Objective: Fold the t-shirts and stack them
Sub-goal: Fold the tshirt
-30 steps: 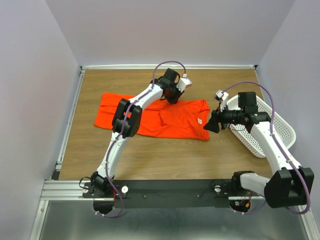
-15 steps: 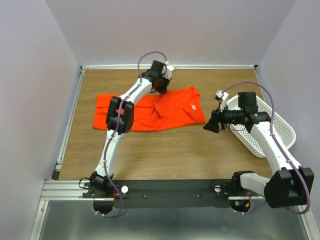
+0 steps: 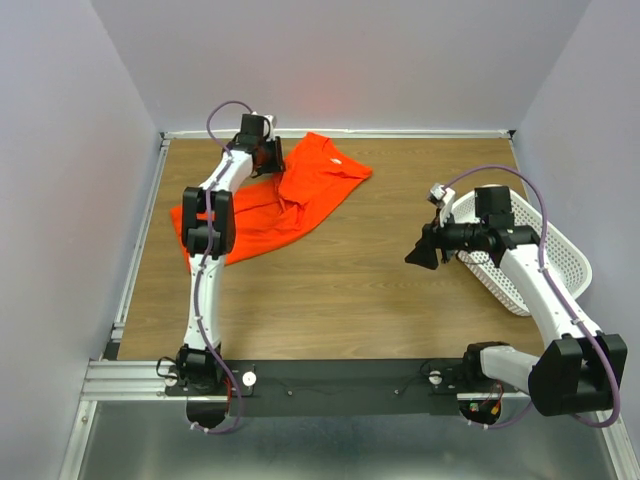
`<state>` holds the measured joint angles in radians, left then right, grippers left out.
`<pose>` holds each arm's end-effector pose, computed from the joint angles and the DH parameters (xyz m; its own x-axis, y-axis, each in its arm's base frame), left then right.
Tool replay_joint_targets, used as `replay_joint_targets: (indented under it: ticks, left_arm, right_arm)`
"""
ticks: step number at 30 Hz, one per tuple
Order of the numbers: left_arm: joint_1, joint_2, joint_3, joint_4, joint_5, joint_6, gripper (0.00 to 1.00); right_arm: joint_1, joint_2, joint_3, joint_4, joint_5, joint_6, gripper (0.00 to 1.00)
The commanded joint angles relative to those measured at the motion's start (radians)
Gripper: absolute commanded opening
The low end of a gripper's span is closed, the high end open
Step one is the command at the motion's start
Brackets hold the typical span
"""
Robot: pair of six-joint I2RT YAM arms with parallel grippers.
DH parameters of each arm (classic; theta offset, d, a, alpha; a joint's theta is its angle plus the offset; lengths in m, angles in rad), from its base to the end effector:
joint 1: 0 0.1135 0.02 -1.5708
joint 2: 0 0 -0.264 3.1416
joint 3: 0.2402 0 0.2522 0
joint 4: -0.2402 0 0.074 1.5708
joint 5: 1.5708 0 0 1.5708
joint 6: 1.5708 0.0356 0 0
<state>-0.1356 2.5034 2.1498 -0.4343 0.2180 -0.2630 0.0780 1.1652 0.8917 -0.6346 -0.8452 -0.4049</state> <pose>0.5532 -0.0832 0.1651 -0.7518 -0.1536 -0.6412 0.0908 0.9391 -0.3314 0.2252 0.0443 0.2707 -0.5213 -0.3029 -0.7978 -0.7789 0.5509 0.2997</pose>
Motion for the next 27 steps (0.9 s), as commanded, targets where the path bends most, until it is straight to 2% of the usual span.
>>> replay_joint_targets:
  ticks: [1, 5, 6, 8, 9, 10, 11, 12, 14, 15, 19, 22, 27]
  left_arm:
    - [-0.027, -0.176, -0.013, 0.042, -0.023, -0.009, 0.49]
    - [-0.022, -0.357, -0.111, 0.069, -0.161, 0.005, 0.54]
    - [-0.022, -0.464, -0.151, 0.086, -0.196, 0.005, 0.56]
    - [-0.012, -0.59, -0.331, 0.177, -0.308, -0.007, 0.63]
    - [-0.003, -0.72, -0.402, 0.216, -0.325, -0.012, 0.65]
    - [0.007, -0.785, -0.535, 0.273, -0.345, -0.025, 0.69]
    - [0.023, -0.905, -0.598, 0.288, -0.345, -0.034, 0.7]
    - [0.066, -0.963, -0.702, 0.298, -0.341, -0.047, 0.72]
    - [0.125, -1.076, -0.804, 0.31, -0.31, -0.093, 0.72]
    - [0.196, -1.183, -0.894, 0.304, -0.286, -0.108, 0.72]
    - [0.28, -1.457, -1.125, 0.29, -0.255, -0.108, 0.72]
    - [0.297, -1.639, -1.238, 0.269, -0.304, -0.062, 0.72]
    - [0.297, -1.828, -1.285, 0.203, -0.403, 0.027, 0.72]
  right_arm:
    - [0.031, 0.017, -0.022, -0.022, -0.121, -0.11, 0.68]
    - [0.214, 0.045, -0.023, -0.025, -0.115, -0.282, 0.67]
    - [0.264, 0.054, -0.022, -0.017, -0.085, -0.331, 0.67]
    - [0.411, 0.101, -0.023, 0.065, -0.03, -0.439, 0.73]
    - [0.458, 0.129, -0.017, 0.11, 0.012, -0.455, 0.73]
    - [0.55, 0.161, -0.011, 0.149, 0.109, -0.463, 0.74]
    - [0.598, 0.266, 0.034, 0.208, 0.16, -0.468, 0.74]
    - [0.677, 0.322, 0.068, 0.235, 0.263, -0.463, 0.73]
    - [0.75, 0.446, 0.19, 0.3, 0.368, -0.434, 0.71]
    - [0.814, 0.564, 0.229, 0.372, 0.464, -0.416, 0.71]
    - [0.917, 0.836, 0.481, 0.483, 0.627, -0.419, 0.7]
    - [0.954, 1.023, 0.684, 0.504, 0.701, -0.404, 0.68]
    - [0.982, 1.2, 0.884, 0.504, 0.774, -0.394, 0.66]
